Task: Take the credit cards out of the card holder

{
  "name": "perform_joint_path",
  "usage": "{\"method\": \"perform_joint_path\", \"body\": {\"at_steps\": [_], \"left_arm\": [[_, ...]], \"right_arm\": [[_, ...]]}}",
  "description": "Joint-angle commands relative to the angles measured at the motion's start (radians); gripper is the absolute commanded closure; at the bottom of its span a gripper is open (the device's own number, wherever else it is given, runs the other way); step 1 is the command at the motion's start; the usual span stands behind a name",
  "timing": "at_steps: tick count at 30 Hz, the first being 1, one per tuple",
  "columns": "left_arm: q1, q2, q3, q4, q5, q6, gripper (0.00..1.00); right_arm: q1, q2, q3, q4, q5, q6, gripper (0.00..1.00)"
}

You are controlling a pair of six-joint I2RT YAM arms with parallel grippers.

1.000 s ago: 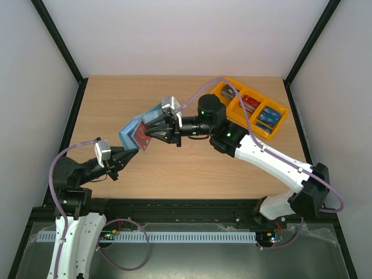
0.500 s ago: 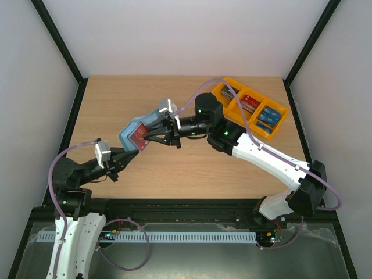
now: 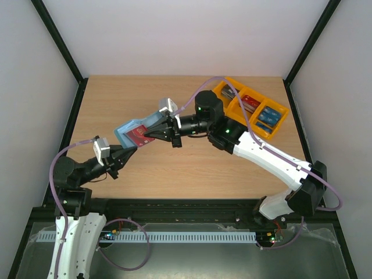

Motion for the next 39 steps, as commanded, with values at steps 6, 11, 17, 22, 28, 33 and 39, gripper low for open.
{"method": "perform_joint_path", "body": {"at_steps": [6, 11, 17, 22, 28, 33, 39], "left_arm": [[0.001, -0.005, -0.004, 0.078, 0.065, 0.016, 0.52], [0.001, 0.007, -0.009, 0.149, 0.000, -0.061, 0.77], [0.001, 0.003, -0.009, 0.125, 0.018, -0.046, 0.98], [0.001, -0.004, -0.011, 0.127, 0.053, -0.034, 0.98], [0.001, -0.004, -0.008, 0.128, 0.080, -0.022, 0.98], [0.001, -0.006, -0.013, 0.132, 0.083, -0.017, 0.98], [0.001, -0.012, -0.019, 0.130, 0.092, -0.004, 0.98]], "right_arm": [[0.045, 0.000, -0.009, -0.035, -0.007, 0.019, 0.98], [0.047, 0.014, -0.010, -0.036, -0.033, 0.021, 0.98], [0.044, 0.009, 0.018, -0.121, 0.002, -0.037, 0.86], [0.015, -0.030, -0.002, -0.109, 0.081, -0.036, 0.88], [0.011, -0.036, -0.005, -0.107, 0.147, -0.015, 0.92], [0.010, -0.039, -0.018, -0.080, 0.181, 0.021, 0.92], [0.011, -0.048, -0.025, -0.071, 0.205, 0.038, 0.92]]}}
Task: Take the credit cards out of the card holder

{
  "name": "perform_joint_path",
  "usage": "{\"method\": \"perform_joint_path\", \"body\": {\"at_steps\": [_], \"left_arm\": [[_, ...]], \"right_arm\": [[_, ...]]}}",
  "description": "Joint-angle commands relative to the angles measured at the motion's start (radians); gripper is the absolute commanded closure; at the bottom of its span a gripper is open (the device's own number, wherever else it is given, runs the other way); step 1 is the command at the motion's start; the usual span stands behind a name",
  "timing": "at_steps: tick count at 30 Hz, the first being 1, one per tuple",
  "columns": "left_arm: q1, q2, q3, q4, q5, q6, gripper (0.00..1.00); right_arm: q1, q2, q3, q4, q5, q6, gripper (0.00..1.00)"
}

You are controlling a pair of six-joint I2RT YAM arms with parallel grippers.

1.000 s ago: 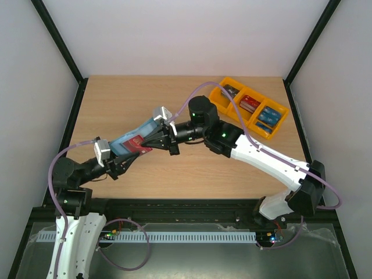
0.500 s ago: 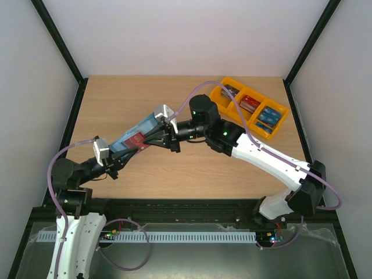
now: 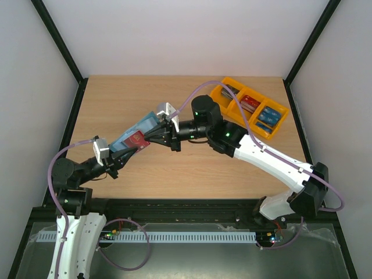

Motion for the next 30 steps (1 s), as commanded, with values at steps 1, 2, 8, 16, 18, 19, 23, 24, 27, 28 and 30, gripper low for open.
{"method": "perform_joint_path", "body": {"at_steps": [1, 2, 8, 16, 18, 19, 23, 24, 27, 28, 30], "left_arm": [[-0.001, -0.014, -0.004, 0.046, 0.058, 0.028, 0.98], [-0.001, -0.014, -0.005, 0.047, 0.059, 0.033, 0.98], [-0.003, -0.014, -0.003, 0.022, 0.092, 0.073, 0.98], [-0.004, -0.016, -0.004, 0.001, 0.107, 0.088, 0.98], [-0.004, -0.015, -0.005, 0.009, 0.098, 0.080, 0.98], [-0.004, -0.013, -0.005, 0.014, 0.091, 0.073, 0.98], [-0.004, -0.007, -0.011, 0.024, 0.061, 0.025, 0.93], [-0.004, -0.011, -0.013, 0.026, 0.055, 0.009, 0.90], [-0.004, -0.023, -0.027, 0.051, 0.048, -0.050, 0.83], [-0.004, -0.027, -0.033, 0.070, 0.044, -0.076, 0.82], [-0.004, -0.032, -0.051, 0.111, 0.040, -0.125, 0.82]], "right_arm": [[-0.009, -0.030, -0.011, 0.039, 0.082, 0.034, 0.91], [-0.008, -0.029, -0.012, 0.045, 0.087, 0.039, 0.91], [0.033, 0.009, -0.001, 0.053, 0.089, 0.021, 0.89], [0.041, 0.021, 0.015, 0.051, 0.040, 0.000, 0.89], [0.040, 0.022, 0.023, 0.037, 0.012, -0.015, 0.95], [0.040, 0.022, 0.026, 0.033, -0.014, -0.021, 0.98], [0.038, 0.002, 0.026, 0.037, -0.047, -0.022, 0.98], [0.035, -0.009, 0.009, 0.046, -0.031, -0.014, 0.98], [0.016, -0.042, -0.027, 0.075, 0.003, 0.014, 0.98], [0.011, -0.045, -0.027, 0.067, 0.015, 0.016, 0.98], [0.002, -0.047, -0.021, 0.042, 0.036, 0.013, 0.98]]}}
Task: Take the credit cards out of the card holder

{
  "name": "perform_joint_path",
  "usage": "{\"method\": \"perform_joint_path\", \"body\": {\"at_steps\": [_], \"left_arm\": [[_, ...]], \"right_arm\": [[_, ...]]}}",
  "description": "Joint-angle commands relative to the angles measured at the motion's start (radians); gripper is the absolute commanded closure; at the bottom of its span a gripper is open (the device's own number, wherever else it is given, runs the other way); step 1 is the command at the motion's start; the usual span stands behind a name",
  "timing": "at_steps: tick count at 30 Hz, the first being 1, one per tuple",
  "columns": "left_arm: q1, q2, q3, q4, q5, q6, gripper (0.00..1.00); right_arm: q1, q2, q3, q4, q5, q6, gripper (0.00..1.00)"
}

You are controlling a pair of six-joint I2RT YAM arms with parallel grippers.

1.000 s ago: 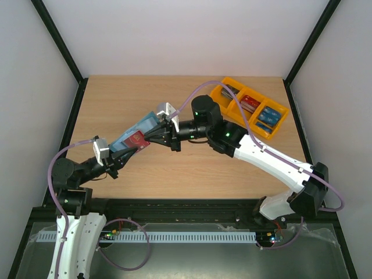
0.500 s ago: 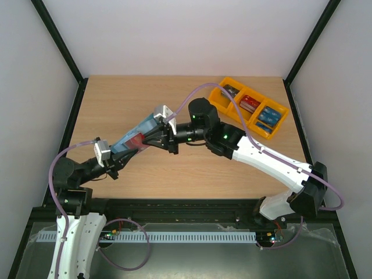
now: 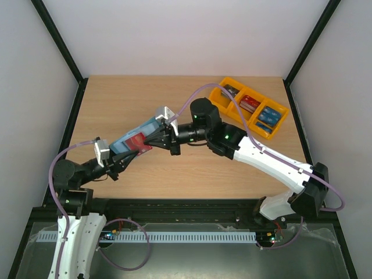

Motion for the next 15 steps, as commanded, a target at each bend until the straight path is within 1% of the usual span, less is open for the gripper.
{"method": "perform_joint_path", "body": {"at_steps": [1, 7, 10, 12, 13, 15], "left_arm": [[-0.003, -0.023, -0.036, 0.115, 0.015, -0.112, 0.82], [-0.003, -0.027, -0.017, 0.059, 0.011, -0.077, 0.80], [-0.003, -0.025, -0.010, 0.036, 0.007, -0.059, 0.84], [-0.003, -0.025, -0.005, 0.023, -0.003, -0.051, 0.91], [-0.003, -0.025, -0.003, 0.013, -0.018, -0.048, 0.96], [-0.003, -0.028, -0.001, -0.010, -0.063, -0.045, 0.98]], "right_arm": [[-0.025, -0.040, 0.002, 0.020, 0.061, 0.011, 0.98], [-0.045, -0.053, 0.006, -0.009, 0.080, -0.001, 0.98], [-0.050, -0.047, 0.025, -0.042, 0.081, -0.018, 0.98], [-0.064, -0.051, 0.030, -0.056, 0.099, -0.020, 0.98], [-0.073, -0.055, 0.028, -0.060, 0.101, -0.020, 0.98], [-0.097, -0.063, 0.025, -0.064, 0.099, -0.012, 0.98]]}}
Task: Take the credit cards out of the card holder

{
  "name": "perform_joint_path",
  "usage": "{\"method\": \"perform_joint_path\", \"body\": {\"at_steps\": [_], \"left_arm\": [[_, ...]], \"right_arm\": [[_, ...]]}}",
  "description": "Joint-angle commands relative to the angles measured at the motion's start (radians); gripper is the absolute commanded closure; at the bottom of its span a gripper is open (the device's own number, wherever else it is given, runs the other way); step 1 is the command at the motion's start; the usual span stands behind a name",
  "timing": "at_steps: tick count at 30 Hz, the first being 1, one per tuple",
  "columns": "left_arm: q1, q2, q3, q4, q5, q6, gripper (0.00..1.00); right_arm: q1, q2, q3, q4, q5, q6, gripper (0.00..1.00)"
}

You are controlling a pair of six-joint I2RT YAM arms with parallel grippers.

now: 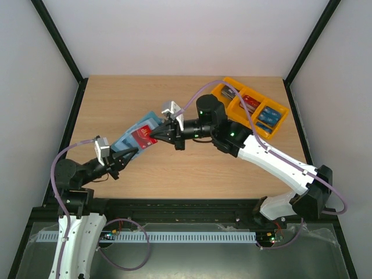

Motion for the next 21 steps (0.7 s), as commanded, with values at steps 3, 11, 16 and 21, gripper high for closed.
{"method": "perform_joint_path", "body": {"at_steps": [3, 11, 16, 21], "left_arm": [[0.000, -0.020, 0.013, -0.043, -0.102, 0.006, 0.98], [0.025, -0.072, -0.063, -0.035, -0.219, -0.109, 0.98], [0.037, -0.093, -0.128, -0.091, -0.416, -0.185, 0.98], [0.075, -0.145, -0.157, -0.136, -0.593, -0.215, 0.98]], "right_arm": [[-0.079, -0.048, 0.024, -0.031, 0.069, 0.005, 0.98], [-0.209, -0.077, -0.030, 0.101, 0.171, 0.163, 0.98], [-0.319, -0.058, -0.065, 0.196, 0.404, 0.431, 0.98], [-0.498, -0.029, -0.163, 0.244, 0.627, 0.789, 0.98]]}}
